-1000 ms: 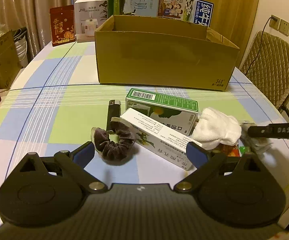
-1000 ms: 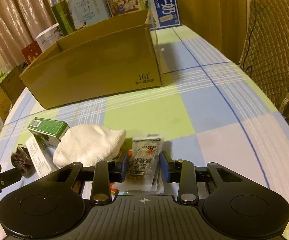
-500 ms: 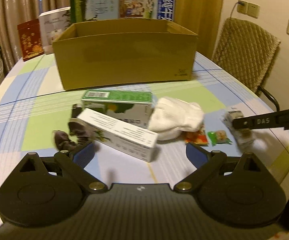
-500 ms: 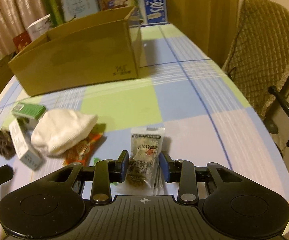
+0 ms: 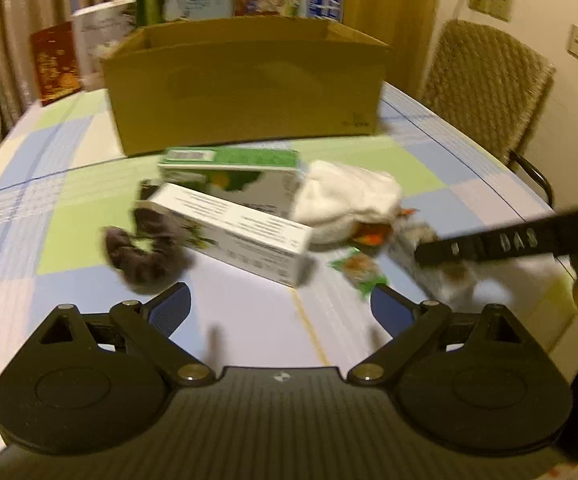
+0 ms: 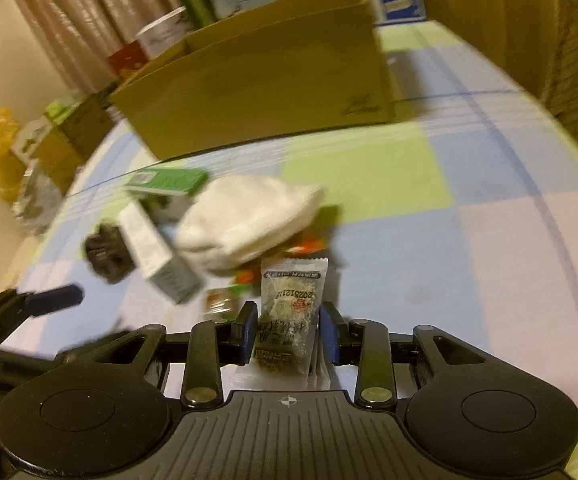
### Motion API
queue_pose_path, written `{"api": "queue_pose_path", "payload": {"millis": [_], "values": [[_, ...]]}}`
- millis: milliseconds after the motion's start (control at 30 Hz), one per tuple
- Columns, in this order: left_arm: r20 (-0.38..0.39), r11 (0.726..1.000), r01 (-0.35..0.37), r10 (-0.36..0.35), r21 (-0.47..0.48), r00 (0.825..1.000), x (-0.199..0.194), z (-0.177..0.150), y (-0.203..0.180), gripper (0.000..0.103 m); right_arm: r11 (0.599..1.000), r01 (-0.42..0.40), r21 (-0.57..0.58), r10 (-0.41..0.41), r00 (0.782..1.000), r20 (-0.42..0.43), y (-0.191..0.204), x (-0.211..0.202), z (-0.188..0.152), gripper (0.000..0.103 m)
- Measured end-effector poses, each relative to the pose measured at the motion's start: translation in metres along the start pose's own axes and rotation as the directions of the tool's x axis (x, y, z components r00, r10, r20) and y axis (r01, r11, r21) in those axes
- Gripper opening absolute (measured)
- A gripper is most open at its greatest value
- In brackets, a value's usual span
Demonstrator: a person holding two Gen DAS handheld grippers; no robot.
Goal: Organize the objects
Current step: 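Grasp the small green candy with the left gripper while the right holds the packet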
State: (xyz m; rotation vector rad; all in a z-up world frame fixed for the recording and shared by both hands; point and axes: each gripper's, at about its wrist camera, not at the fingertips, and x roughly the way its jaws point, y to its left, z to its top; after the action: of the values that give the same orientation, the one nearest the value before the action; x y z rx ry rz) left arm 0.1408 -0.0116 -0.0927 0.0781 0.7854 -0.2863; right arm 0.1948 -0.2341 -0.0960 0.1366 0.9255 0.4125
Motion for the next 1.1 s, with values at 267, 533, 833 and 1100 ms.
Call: {"api": "queue_pose_path", "payload": {"millis": [267,533,833,1100], "values": [[-0.033,0.994,0.085,-0.083,0.067,0.996,0.022,0.005,-0.036,0.07,0.996,0.032,0.082,-0.034,0.999,0.016,-0.027,-0.003,0.0,0.031],[-0.048,0.999,0.051,-0.051,0.007,0.998,0.049,0.007,-0.049,0.04,0.998,0.049,0.043,-0.051,0.998,0.026,-0.03,-0.006,-0.002,0.048],[-0.037,1.0,-0.008,0.009,0.027,0.999,0.052,0.009,-0.051,0.022,0.997,0.07,-0.015,-0.07,0.997,0.04,-0.025,-0.006,-0.002,0.051],[-0.035,0.999,0.006,-0.005,0.04,0.999,0.047,0.006,-0.049,0.022,0.99,0.093,-0.108,-0.088,0.995,0.046,-0.009,-0.001,-0.004,0.051]]}}
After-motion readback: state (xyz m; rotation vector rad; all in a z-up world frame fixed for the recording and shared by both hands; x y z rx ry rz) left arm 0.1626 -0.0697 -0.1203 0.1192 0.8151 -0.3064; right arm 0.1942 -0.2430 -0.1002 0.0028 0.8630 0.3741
